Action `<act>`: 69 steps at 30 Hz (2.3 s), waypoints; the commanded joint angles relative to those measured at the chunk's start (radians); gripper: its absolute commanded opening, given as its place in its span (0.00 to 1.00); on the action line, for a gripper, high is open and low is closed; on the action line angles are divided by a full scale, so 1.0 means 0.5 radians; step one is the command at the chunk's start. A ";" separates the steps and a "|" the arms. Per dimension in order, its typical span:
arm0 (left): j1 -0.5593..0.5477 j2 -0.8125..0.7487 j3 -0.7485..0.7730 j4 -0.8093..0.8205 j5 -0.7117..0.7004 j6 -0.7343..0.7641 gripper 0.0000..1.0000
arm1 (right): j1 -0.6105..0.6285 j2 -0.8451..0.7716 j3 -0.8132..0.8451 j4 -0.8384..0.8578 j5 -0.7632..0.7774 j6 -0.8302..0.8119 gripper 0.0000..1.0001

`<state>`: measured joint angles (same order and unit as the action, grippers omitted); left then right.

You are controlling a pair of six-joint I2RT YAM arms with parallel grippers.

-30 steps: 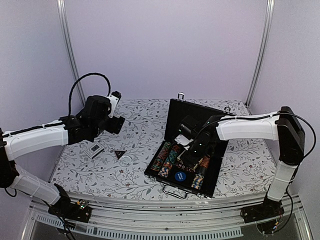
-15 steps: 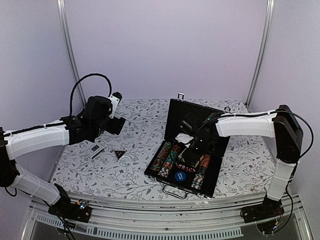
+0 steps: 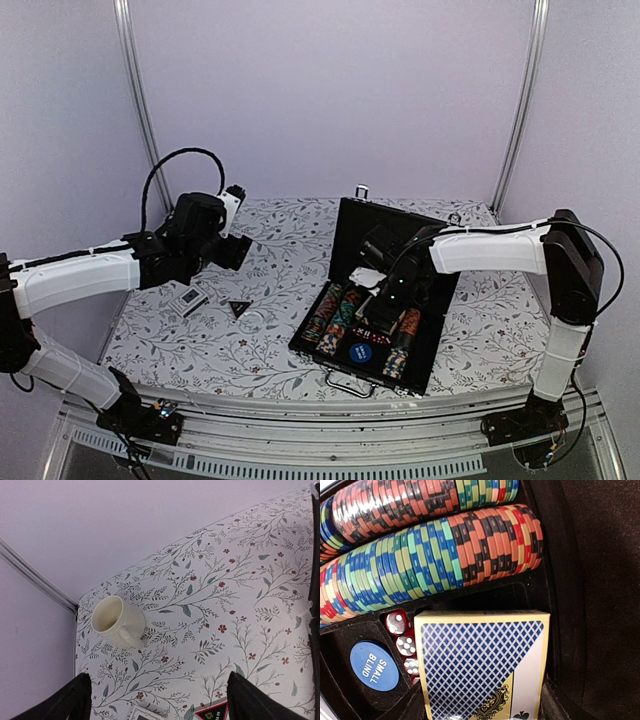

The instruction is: Pack up texas hold em set

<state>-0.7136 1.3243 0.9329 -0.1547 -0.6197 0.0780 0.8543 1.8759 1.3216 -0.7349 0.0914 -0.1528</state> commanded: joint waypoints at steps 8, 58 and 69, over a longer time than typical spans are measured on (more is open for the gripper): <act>-0.046 0.032 0.011 0.023 0.006 0.010 0.94 | -0.022 -0.069 0.093 0.062 0.034 0.008 0.80; -0.088 0.056 0.031 0.006 -0.002 0.013 0.94 | -0.035 0.221 0.214 0.422 -0.256 0.806 0.60; -0.089 0.072 0.033 0.008 0.003 0.015 0.94 | 0.034 0.203 0.195 0.420 -0.186 0.746 0.61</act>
<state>-0.7399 1.3491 0.9329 -0.1555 -0.6174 0.0784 0.8577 1.9694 1.4139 -0.5373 -0.0227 0.2344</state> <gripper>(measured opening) 0.940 0.601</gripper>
